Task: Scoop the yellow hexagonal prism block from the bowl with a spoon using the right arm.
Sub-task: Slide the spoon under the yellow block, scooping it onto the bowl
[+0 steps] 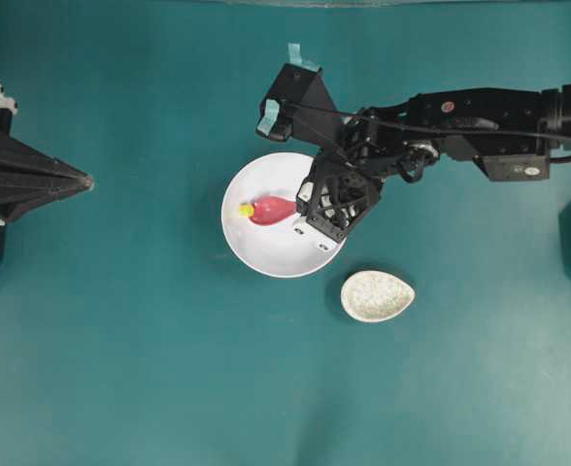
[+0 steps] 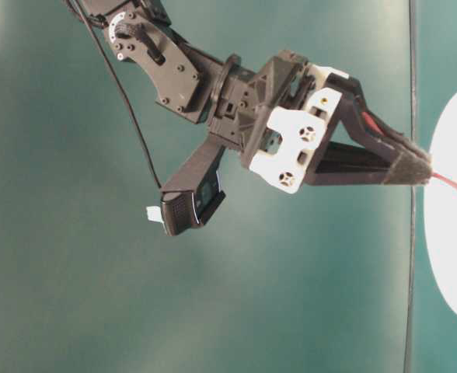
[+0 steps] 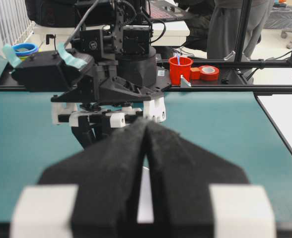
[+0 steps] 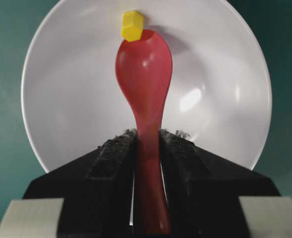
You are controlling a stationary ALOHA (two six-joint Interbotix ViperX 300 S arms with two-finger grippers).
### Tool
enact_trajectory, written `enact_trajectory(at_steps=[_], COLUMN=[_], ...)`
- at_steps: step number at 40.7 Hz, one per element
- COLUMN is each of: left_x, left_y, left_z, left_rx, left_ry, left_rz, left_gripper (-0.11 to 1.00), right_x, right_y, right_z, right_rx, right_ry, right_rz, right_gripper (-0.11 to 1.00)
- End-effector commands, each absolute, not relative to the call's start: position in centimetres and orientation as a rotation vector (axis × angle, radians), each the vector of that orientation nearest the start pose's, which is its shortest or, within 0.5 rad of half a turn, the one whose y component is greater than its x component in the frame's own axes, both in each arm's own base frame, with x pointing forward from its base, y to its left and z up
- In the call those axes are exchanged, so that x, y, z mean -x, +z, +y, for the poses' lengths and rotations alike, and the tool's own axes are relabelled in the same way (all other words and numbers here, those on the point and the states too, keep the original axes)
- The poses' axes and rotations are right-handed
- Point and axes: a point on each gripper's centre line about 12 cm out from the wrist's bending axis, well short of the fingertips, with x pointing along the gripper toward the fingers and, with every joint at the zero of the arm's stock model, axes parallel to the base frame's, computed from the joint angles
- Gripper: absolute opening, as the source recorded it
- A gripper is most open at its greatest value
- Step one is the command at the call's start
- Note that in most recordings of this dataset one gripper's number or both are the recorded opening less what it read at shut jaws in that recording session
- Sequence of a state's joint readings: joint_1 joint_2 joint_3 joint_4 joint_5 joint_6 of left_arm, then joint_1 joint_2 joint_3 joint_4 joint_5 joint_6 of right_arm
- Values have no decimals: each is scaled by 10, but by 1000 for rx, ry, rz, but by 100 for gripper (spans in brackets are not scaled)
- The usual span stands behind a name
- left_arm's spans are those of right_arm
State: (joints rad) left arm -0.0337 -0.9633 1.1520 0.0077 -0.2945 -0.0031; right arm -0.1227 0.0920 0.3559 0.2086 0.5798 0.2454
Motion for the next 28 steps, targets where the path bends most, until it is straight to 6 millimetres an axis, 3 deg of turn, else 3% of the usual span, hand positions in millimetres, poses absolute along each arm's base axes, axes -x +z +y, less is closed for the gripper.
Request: enact_trajectory(at_steps=[1,28], left_x=[-201,-201], left_y=[315,315], left_z=[-8,-8], left_rx=[-3,-3], left_ry=[-41,-41], left_rz=[-137,-140], left_gripper=[0,0], right_x=[-425,-428], right_y=[208,220], right_z=[-37,-35], right_rx=[-496,-488], right_ry=[-205,-195], right_rz=[940,872], right_gripper=[22,22])
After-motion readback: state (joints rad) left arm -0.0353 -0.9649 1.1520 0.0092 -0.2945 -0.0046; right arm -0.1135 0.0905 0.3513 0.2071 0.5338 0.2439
